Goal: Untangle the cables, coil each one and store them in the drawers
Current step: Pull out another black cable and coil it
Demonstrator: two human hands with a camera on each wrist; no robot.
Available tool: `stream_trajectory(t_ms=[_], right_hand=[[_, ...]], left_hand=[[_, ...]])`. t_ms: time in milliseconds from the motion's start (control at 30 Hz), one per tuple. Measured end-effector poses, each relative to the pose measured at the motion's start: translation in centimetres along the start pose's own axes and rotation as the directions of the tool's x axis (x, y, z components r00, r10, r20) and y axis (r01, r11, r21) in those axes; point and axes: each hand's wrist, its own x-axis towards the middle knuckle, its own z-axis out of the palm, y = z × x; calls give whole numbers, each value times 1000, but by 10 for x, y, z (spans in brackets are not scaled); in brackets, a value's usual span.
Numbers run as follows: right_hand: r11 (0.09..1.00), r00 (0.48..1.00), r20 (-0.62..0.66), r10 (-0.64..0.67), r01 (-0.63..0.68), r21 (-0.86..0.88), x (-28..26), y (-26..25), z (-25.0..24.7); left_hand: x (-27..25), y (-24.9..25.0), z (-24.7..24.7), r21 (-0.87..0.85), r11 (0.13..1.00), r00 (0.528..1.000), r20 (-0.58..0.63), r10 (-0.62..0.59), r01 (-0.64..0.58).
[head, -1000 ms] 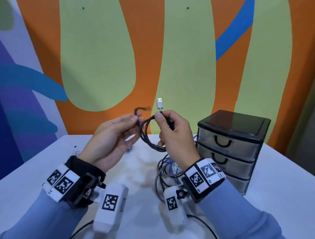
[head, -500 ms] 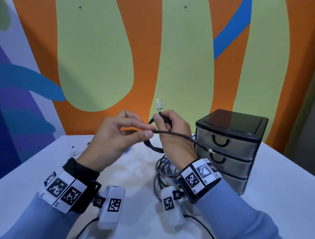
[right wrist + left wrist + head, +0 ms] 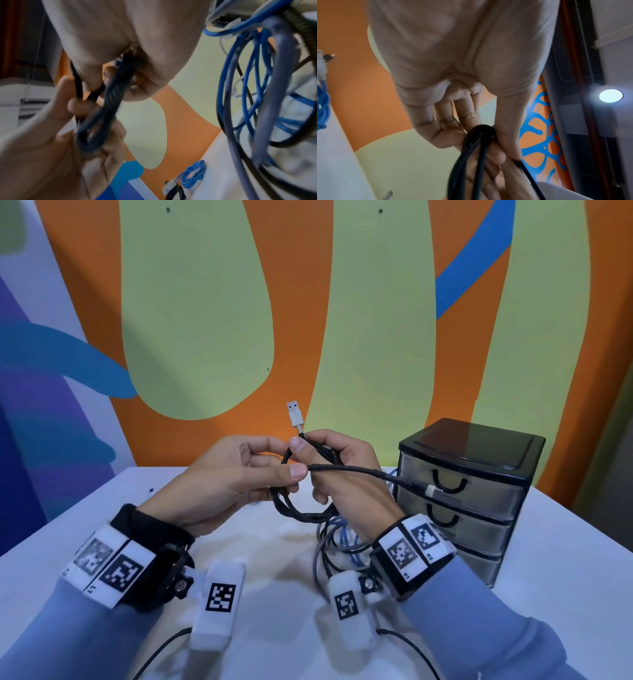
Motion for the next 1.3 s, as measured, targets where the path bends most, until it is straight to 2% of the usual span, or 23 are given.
stream_trajectory(t_ms=[133,267,333,400,500,600,667,700,767,833,933,1000,1033,1167,1300], right_hand=[[984,982,160,96,-118,132,0,-5,-12],[995,988,124,90,-94,30,3,-3,-15],[994,994,93,48,-39,-101,5,-1,-15],[982,996,83,26,-10,-188,4,0,-15],[973,995,104,5,19,-231,3,5,-12],[967,996,86,-28,48,-251,5,8,-10],[964,994,85,-65,85,-251,5,10,-9],[962,993,85,-85,104,-252,5,10,-9],[955,989,81,-124,141,-259,4,9,-8],[946,986,73,-151,166,-279,4,9,-8],[938,985,43,-167,173,-302,5,10,-9],[934,983,31,-181,182,-308,5,10,-8],[935,982,26,-187,186,-301,6,10,-7],[947,982,9,-191,187,-260,6,8,-2],[957,989,-11,-150,143,-253,7,8,-4]], left_hand=[[-3,4,-5,142,990,1000,-26,13,-10],[-2,6,4,368,929,986,-137,97,-40],[-1,3,9,482,875,963,-214,166,-44],[0,-1,11,625,780,935,-255,246,-35],[0,-3,15,763,646,934,-230,274,-2],[3,-8,17,784,620,936,-235,264,22],[6,-10,18,741,671,935,-259,241,32],[7,-11,17,686,727,933,-278,227,28],[9,-12,15,493,870,934,-318,164,15],[9,-12,12,259,966,951,-301,73,7],[9,-8,9,-74,996,970,-235,-68,52],[9,-5,8,-269,962,952,-285,-115,36],[9,-4,10,-316,949,936,-335,-111,0],[10,-5,16,-232,952,864,-500,59,-200],[9,-5,19,-48,934,800,-532,277,-355]])
